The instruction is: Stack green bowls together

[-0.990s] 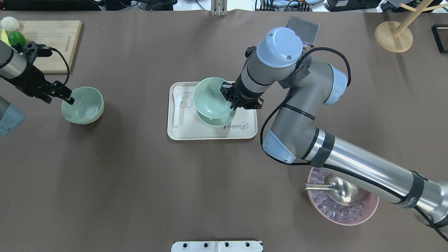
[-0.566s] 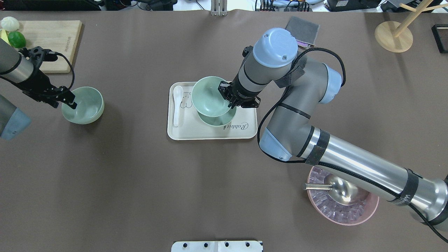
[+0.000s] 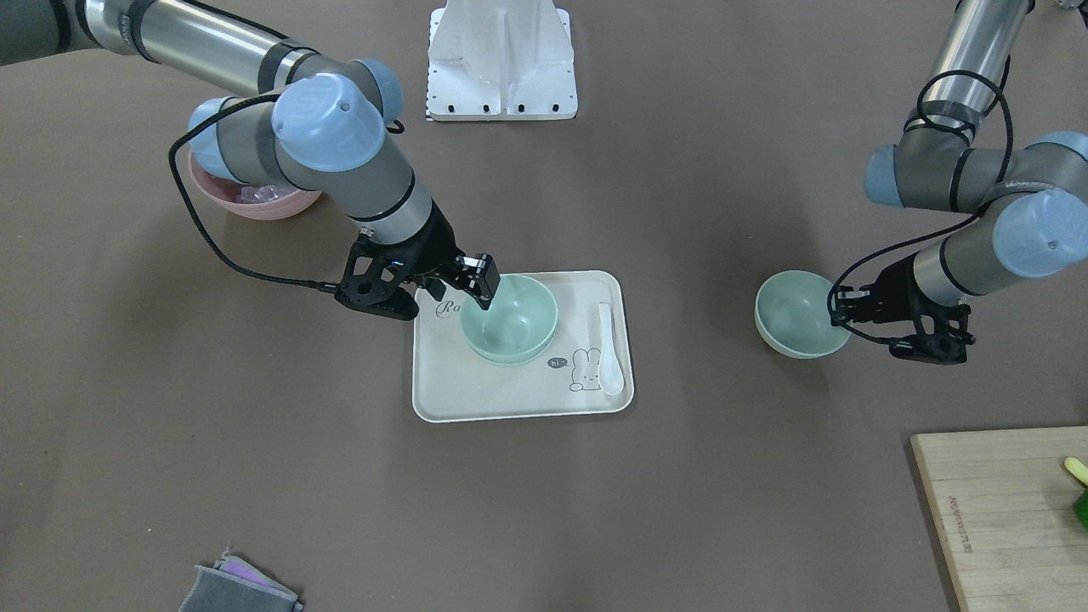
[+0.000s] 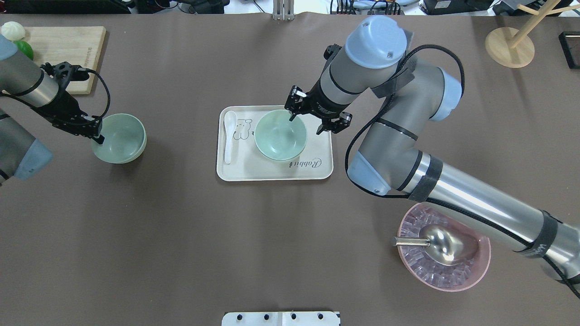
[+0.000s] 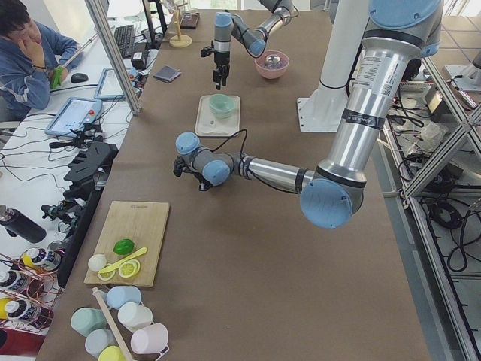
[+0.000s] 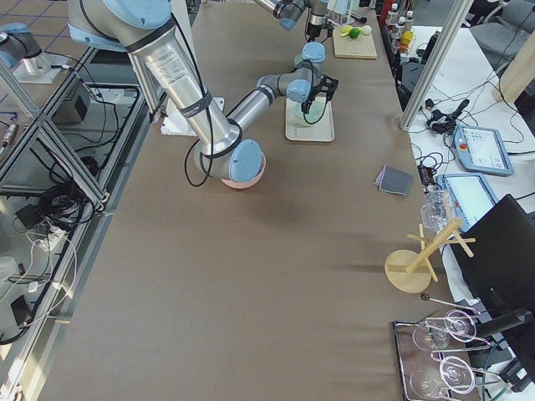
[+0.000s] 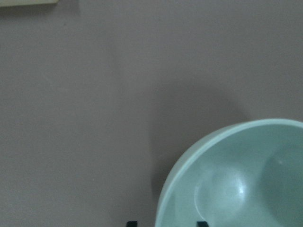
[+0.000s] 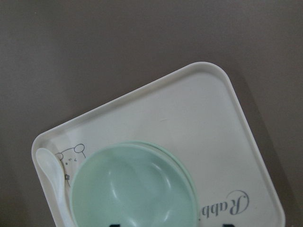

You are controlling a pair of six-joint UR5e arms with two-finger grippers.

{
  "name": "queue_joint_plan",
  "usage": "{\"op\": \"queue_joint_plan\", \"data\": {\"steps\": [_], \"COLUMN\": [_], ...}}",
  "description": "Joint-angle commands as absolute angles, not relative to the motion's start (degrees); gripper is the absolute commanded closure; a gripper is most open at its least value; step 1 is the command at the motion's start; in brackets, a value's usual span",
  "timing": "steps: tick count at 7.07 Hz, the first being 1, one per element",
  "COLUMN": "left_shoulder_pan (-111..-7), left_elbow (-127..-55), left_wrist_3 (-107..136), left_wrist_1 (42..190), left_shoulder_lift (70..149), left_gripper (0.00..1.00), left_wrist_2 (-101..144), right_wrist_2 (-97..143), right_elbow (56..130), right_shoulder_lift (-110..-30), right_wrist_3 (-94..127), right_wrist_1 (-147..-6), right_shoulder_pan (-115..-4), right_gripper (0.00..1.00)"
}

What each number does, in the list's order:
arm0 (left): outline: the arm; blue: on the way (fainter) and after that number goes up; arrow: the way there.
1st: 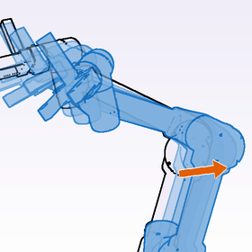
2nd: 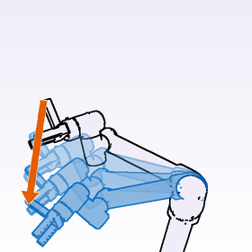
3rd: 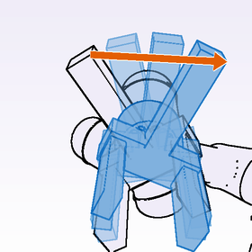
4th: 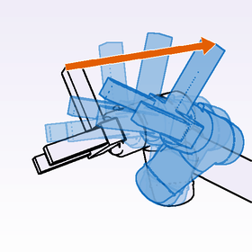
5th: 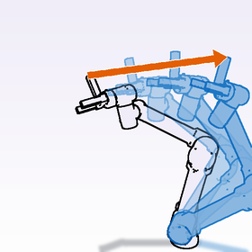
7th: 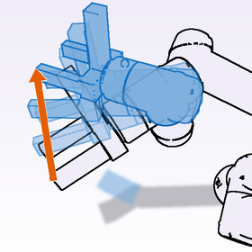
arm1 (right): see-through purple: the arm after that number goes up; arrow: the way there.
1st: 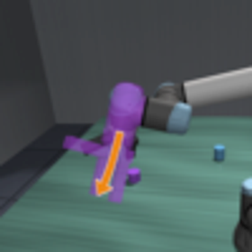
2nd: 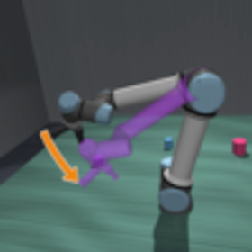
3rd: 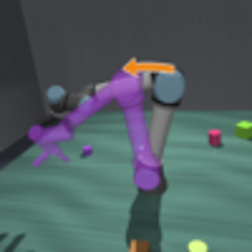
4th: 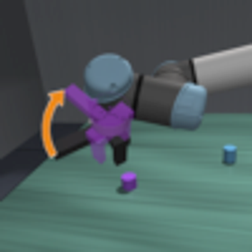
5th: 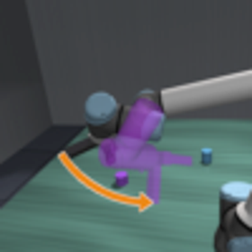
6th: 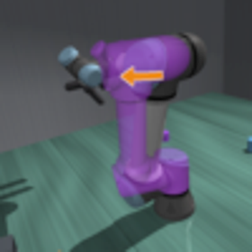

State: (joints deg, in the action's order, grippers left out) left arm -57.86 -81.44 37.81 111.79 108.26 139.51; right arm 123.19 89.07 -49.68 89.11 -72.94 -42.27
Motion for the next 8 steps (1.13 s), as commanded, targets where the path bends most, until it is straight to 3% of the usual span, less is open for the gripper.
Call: {"op": "queue_joint_plan", "data": {"steps": [1, 4, 6, 8], "left_shoulder_pan": [-57.75, -46.27, -43.87, -41.76], "left_elbow": [-84.62, -87.46, -87.19, -85.7], "left_wrist_3": [51.76, 74.28, 76.9, 77.69], "left_wrist_1": [110.83, 110.66, 110.21, 110.21], "left_shoulder_lift": [113.96, 125.28, 128.31, 131.29], "left_gripper": [1.0, 1.0, 1.0, 1.0], "left_wrist_2": [141.15, 133.62, 130.45, 128.32], "right_wrist_2": [132.42, 139.99, 140.36, 139.93], "right_elbow": [95.86, 96.42, 96.33, 95.19], "right_shoulder_lift": [-58.32, -68.25, -77.73, -81.9], "right_wrist_3": [85.29, 67.4, 51.23, 41.6], "right_wrist_1": [-73.12, -73.04, -73.04, -73.12], "right_shoulder_pan": [-50.24, -60.7, -65.19, -67.76], "right_gripper": [0.0, 0.0, 0.0, 0.0]}}
